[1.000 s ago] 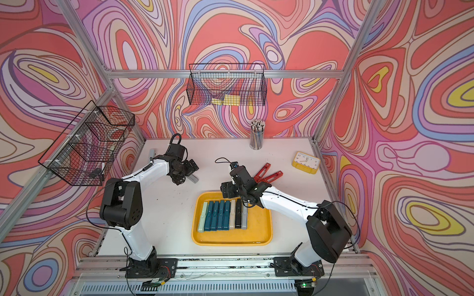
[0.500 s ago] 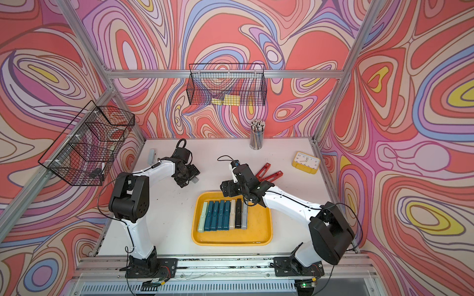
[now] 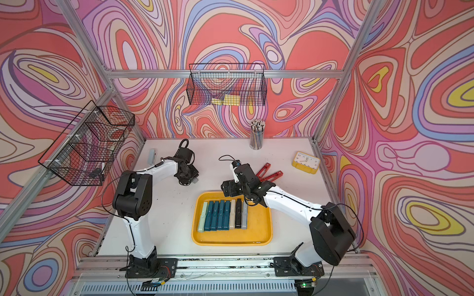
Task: Put the pruning pliers into the storage box
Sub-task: Move the pruning pliers to the center of the board.
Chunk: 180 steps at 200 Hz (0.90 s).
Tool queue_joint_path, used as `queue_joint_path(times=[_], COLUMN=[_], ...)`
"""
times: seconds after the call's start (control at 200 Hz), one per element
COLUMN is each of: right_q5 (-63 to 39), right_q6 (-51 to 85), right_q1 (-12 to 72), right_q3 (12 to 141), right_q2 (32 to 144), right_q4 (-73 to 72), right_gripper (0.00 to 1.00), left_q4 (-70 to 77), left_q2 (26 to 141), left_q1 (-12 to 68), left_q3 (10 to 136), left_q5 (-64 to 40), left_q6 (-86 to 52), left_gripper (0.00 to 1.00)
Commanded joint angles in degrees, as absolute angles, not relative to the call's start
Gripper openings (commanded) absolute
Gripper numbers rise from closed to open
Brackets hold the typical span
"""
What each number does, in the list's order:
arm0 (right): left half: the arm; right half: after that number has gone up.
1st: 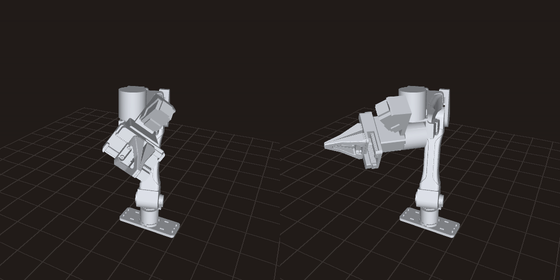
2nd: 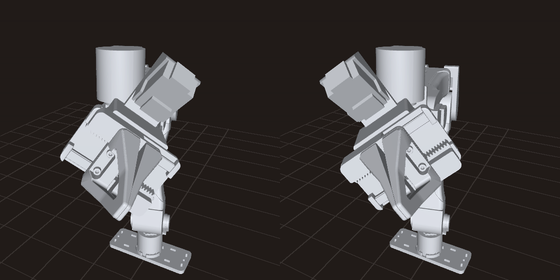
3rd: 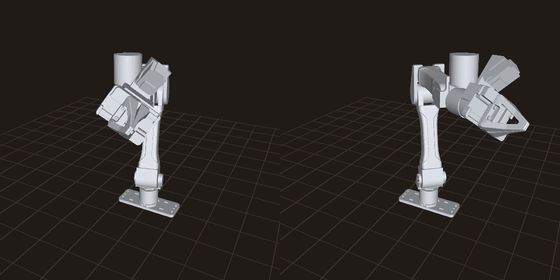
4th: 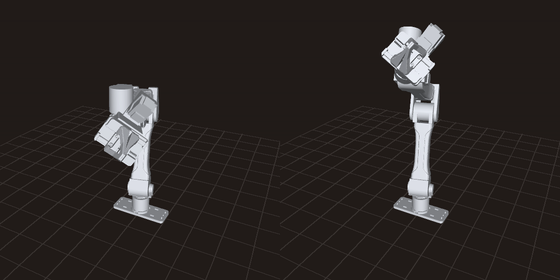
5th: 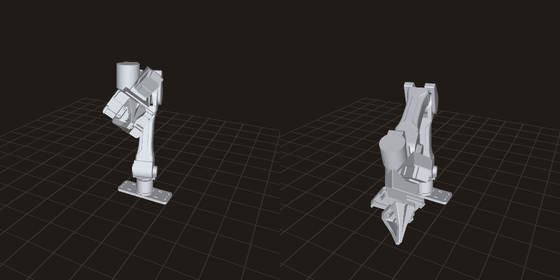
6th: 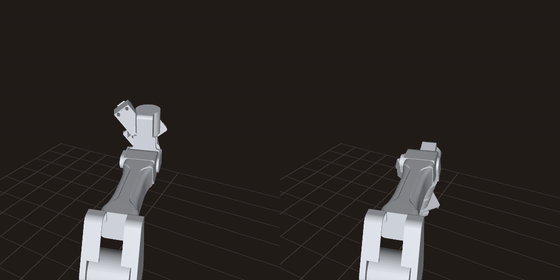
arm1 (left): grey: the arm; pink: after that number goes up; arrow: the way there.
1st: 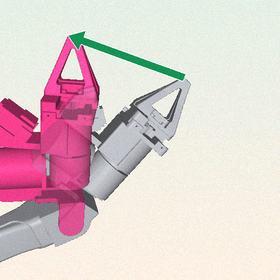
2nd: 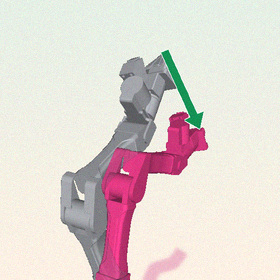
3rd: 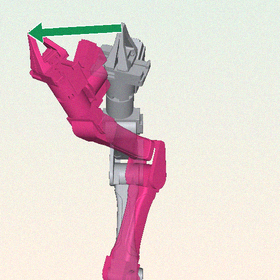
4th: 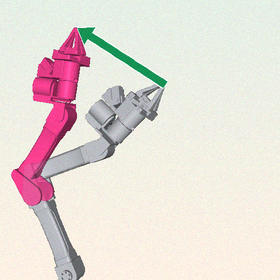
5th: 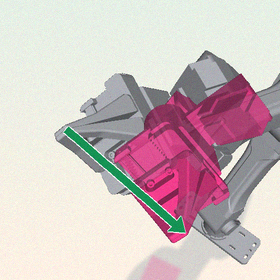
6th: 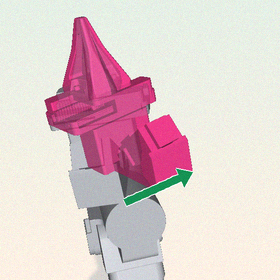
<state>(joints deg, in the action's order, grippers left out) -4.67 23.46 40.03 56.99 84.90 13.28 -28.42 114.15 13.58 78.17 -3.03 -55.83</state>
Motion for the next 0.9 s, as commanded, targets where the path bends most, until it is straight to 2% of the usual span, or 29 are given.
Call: queue_joint_path(times=[0.0, 0.15, 0.416, 0.896], right_q5=[-5.87, -5.84, -1.27, 0.71], right_q6=[23.62, 23.9, 25.14, 27.06], right_q1=[39.55, 39.56, 38.8, 28.25], right_q3=[55.86, 55.52, 54.35, 45.61], right_q2=[84.62, 84.29, 81.37, 68.86], right_q4=[12.68, 12.59, 15.33, 22.14], right_gripper=[0.86, 0.86, 0.87, 0.91], left_q4=[-28.4, -29.12, -34.31, -47.83], left_q2=[115.26, 115.73, 121.48, 136.75], left_q1=[14.22, 15.56, 20.9, 29.99], left_q3=[79.0, 80.24, 91.85, 119.02], left_q5=[-2.84, -2.92, -2.6, 1.52], left_q6=[-56.79, -56.07, -55.73, -54.69], left_gripper=[0.33, 0.21, 0.19, 0.16])
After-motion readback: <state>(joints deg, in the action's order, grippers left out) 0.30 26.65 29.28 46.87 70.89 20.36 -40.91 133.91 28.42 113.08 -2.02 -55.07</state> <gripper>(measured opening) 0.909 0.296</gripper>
